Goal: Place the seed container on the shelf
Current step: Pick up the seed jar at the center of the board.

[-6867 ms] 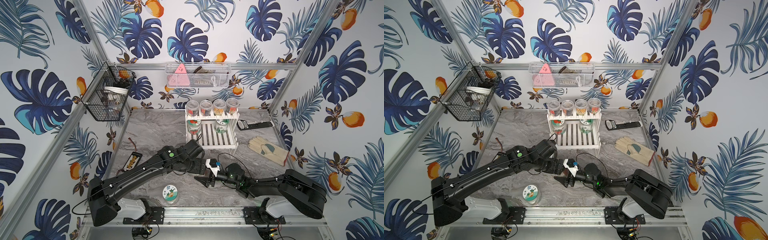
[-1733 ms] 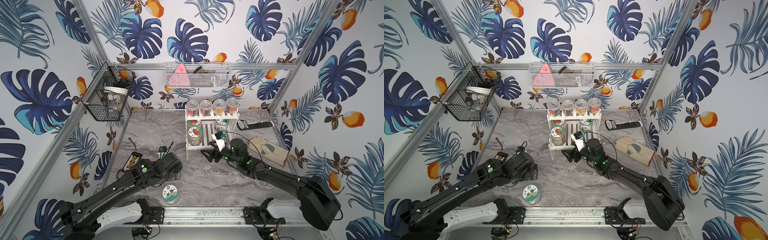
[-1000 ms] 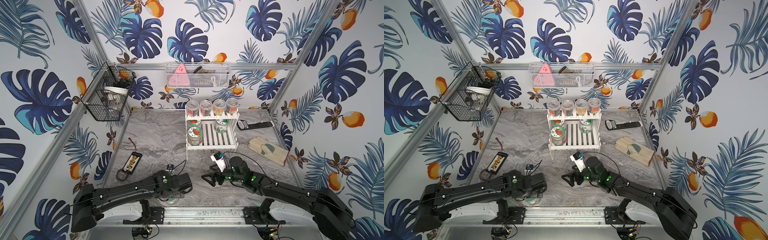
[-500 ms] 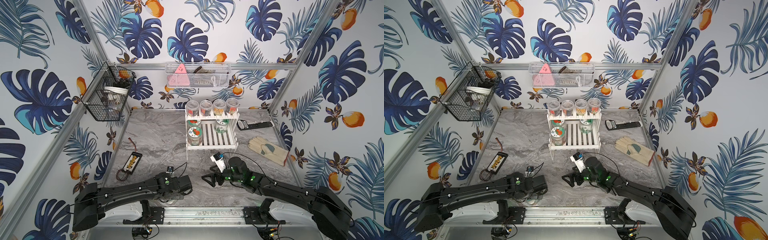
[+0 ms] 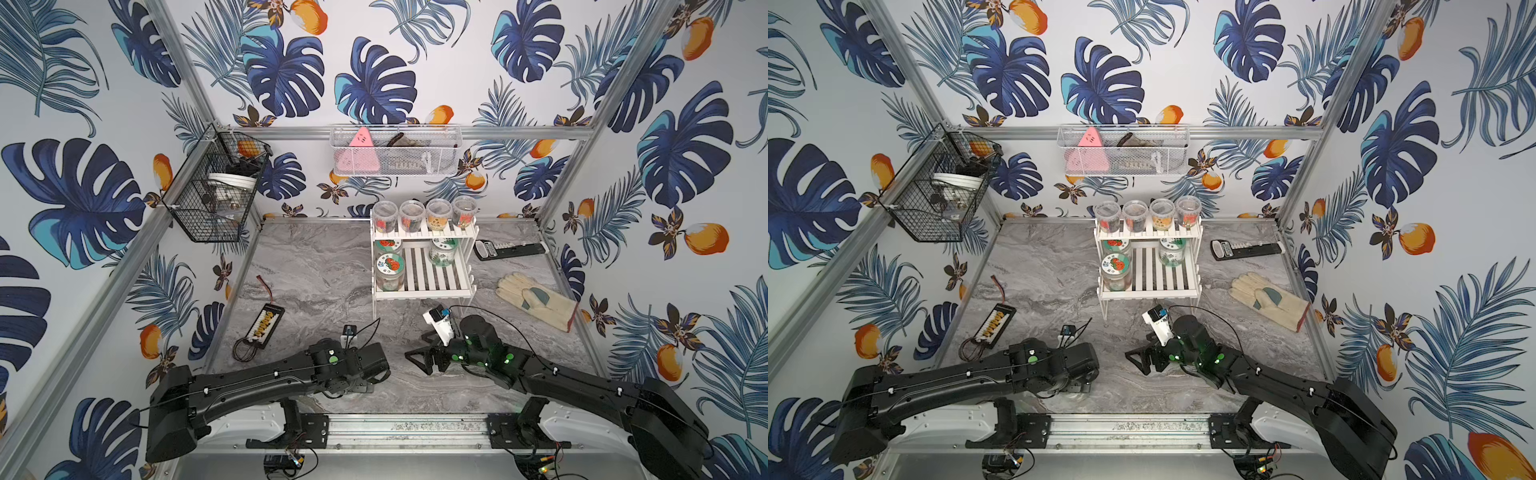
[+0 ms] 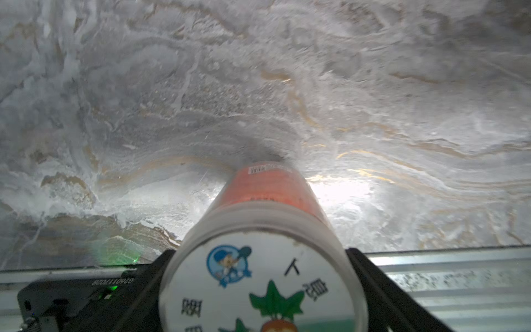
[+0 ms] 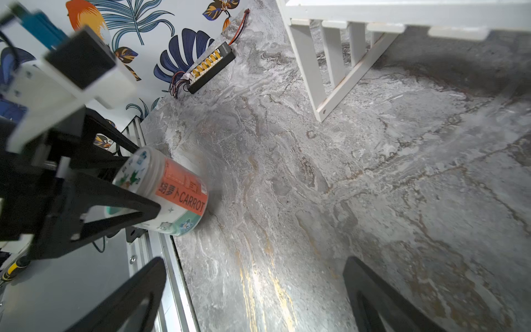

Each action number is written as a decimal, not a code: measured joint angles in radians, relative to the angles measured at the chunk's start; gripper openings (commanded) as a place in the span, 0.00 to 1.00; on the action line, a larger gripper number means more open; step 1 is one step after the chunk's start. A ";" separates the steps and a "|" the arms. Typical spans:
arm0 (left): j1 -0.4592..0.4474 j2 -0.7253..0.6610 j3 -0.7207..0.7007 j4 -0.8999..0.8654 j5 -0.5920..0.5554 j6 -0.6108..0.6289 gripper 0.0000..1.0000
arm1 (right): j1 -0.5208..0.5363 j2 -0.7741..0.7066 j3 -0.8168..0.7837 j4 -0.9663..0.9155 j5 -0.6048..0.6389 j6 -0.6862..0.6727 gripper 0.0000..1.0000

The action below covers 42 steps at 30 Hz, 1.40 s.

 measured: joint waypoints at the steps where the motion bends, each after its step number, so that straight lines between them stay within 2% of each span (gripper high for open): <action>1: 0.011 0.016 0.044 -0.003 0.005 0.038 0.83 | 0.000 -0.014 -0.010 0.001 0.005 -0.009 1.00; 3: 0.050 0.050 0.132 -0.006 0.029 0.126 0.83 | 0.000 -0.047 -0.020 0.002 0.013 -0.024 0.99; 8: 0.207 0.127 0.345 -0.036 0.168 0.389 0.82 | 0.000 -0.144 -0.046 0.039 0.007 -0.122 0.96; 12: 0.276 0.188 0.504 -0.082 0.246 0.565 0.81 | 0.000 -0.170 -0.038 0.052 -0.061 -0.241 0.96; 15: 0.308 0.253 0.619 -0.118 0.272 0.637 0.78 | 0.000 -0.148 0.004 0.053 -0.098 -0.314 0.96; 21: 0.319 0.322 0.740 -0.139 0.286 0.649 0.72 | 0.013 -0.064 0.030 0.158 -0.062 -0.357 1.00; 29: 0.319 0.328 0.750 -0.142 0.288 0.603 0.72 | 0.042 0.042 0.057 0.328 0.034 -0.396 1.00; 42: 0.319 0.341 0.750 -0.139 0.269 0.581 0.72 | 0.052 0.141 0.101 0.419 0.040 -0.396 1.00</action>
